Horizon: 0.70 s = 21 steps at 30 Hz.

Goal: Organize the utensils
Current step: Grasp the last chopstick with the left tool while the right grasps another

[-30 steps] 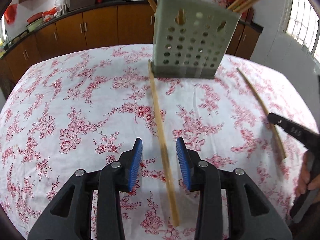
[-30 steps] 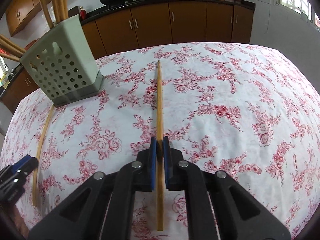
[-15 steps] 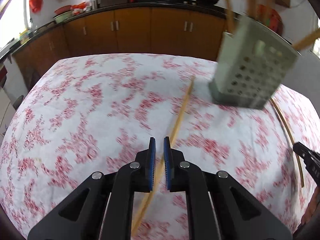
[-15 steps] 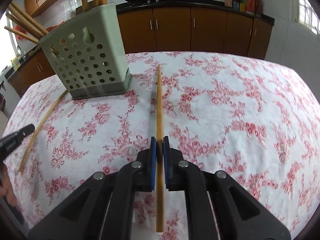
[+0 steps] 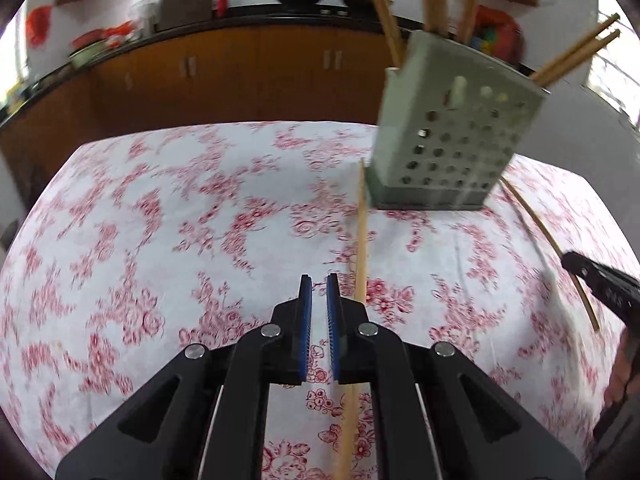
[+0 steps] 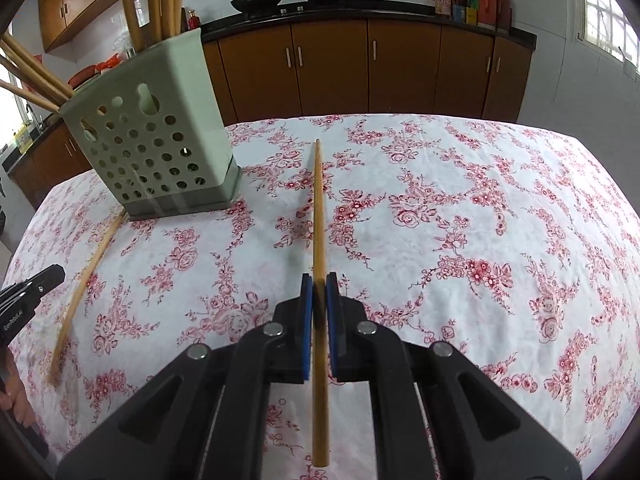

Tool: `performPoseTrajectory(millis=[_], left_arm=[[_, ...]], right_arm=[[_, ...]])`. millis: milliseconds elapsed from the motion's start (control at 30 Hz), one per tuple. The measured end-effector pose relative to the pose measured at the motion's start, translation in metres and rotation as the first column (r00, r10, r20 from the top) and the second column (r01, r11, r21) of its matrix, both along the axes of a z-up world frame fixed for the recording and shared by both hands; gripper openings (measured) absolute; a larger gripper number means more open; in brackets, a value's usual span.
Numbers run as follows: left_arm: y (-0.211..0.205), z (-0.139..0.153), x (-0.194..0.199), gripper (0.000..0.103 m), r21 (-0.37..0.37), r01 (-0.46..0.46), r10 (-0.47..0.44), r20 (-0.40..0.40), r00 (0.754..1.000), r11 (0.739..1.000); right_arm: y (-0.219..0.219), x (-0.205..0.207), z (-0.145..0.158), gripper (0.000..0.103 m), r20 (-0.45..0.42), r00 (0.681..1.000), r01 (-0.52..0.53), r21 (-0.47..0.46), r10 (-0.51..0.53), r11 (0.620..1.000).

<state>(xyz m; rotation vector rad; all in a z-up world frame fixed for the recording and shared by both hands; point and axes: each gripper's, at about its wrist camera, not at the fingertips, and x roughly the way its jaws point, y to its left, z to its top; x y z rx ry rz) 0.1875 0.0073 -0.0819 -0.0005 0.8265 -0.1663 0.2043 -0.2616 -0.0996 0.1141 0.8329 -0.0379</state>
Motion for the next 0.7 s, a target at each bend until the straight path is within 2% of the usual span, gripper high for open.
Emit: performPoseTrajectory(millis=[167,233,300,433,500,600,667,700], left_arm=[[-0.008,0.0,0.002,0.009,-0.009,0.102,-0.103,-0.024,0.994,0.995],[-0.014,-0.001,-0.001,0.012,-0.01,0.137,-0.137,-0.023,0.99,0.991],[-0.021,-0.003,-0.003,0.018,0.013,0.159,-0.158,-0.025,0.987,0.987],[-0.032,-0.009,-0.004,0.018,0.06,0.187,-0.185,-0.042,0.982,0.981],[-0.035,-0.014,-0.002,0.018,0.101,0.176,-0.17,-0.061,0.983,0.979],[-0.032,-0.015,0.002,0.008,0.135,0.125,-0.119,-0.055,0.991,0.983],[-0.017,-0.015,0.012,0.008,0.098,0.027,-0.021,-0.066,0.998,0.995],[-0.006,-0.014,0.018,0.008,0.05,-0.04,0.044,-0.079,0.996,0.998]], right_arm=[[-0.004,0.001,0.001,0.008,-0.001,1.0,-0.001,0.003,0.001,1.0],[-0.003,0.001,0.001,0.008,-0.005,1.0,-0.003,0.001,0.003,1.0],[-0.003,0.0,0.002,0.008,-0.007,1.0,-0.003,0.0,0.003,1.0],[-0.003,-0.001,0.002,0.008,-0.01,1.0,-0.002,0.002,0.002,1.0],[-0.004,-0.001,0.002,0.008,-0.011,1.0,-0.002,0.003,0.002,1.0],[-0.004,-0.001,0.002,0.008,-0.011,1.0,-0.004,0.004,0.004,1.0],[-0.003,-0.001,0.002,0.008,-0.01,1.0,-0.006,0.005,0.006,1.0],[-0.003,-0.002,0.002,0.008,-0.01,1.0,-0.009,0.007,0.009,1.0]])
